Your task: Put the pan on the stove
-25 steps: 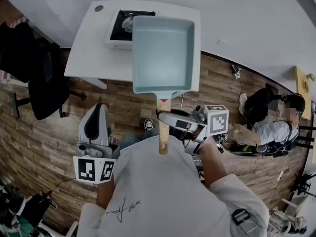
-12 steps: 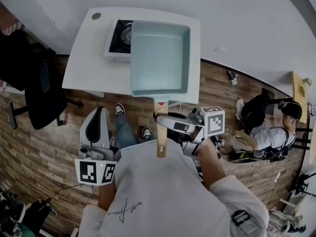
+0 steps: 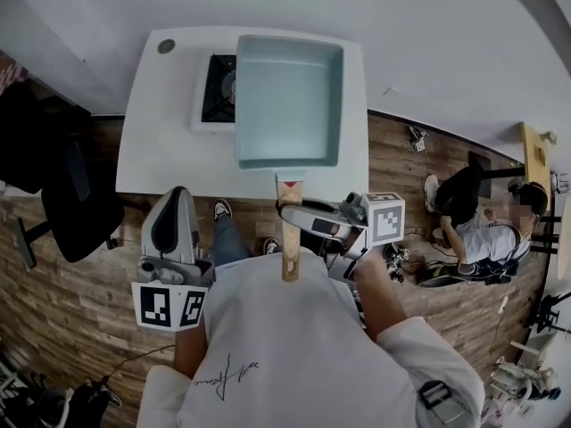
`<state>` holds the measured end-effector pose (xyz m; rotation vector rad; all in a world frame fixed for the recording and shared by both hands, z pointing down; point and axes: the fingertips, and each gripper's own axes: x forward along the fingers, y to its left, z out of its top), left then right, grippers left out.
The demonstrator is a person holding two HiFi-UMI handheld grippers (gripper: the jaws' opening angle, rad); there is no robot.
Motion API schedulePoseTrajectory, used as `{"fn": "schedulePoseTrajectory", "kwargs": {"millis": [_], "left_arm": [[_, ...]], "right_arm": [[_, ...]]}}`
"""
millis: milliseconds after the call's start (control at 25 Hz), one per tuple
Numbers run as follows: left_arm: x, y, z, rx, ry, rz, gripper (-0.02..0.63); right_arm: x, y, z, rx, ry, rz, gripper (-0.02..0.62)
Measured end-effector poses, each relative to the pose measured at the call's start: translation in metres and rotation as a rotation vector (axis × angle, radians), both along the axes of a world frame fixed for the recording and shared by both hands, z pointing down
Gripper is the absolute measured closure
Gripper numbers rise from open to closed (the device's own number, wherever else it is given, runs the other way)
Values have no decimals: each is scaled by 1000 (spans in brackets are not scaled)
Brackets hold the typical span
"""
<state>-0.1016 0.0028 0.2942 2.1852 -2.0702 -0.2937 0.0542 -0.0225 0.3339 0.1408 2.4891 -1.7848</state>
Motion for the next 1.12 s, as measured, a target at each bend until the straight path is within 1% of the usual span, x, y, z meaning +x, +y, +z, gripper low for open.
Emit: {"fn": "schedulePoseTrajectory", "kwargs": {"millis": [120,280,480,600,760,920,1000,1120], "left_arm": [[-20,-15,-2,4,7,19,551],[-48,-35,-8,8,6,57,551],[-104,-62,-2,14,8,113,551],[-125,-73,0,7,21,143,551],[-132,-82,-2,4,24,196,552],[-132,-87,-7,9,3,246,552],[-133,-89,-6,5,-2,262,551],[-135,-87,-9,6,10,275,552]], "right_arm": [[-19,-11,-3,-4,-6,19,465],[-43,-25,-6,-1,10,62,465],[-96,-46,1,-12,15,109,463],[-114,-54,-1,-13,17,149,463],[-119,-59,-6,-8,14,188,463],[-119,-63,-6,-6,15,219,463],[-119,-64,-3,-17,16,229,463],[-116,-65,5,-37,12,230,463]]}}
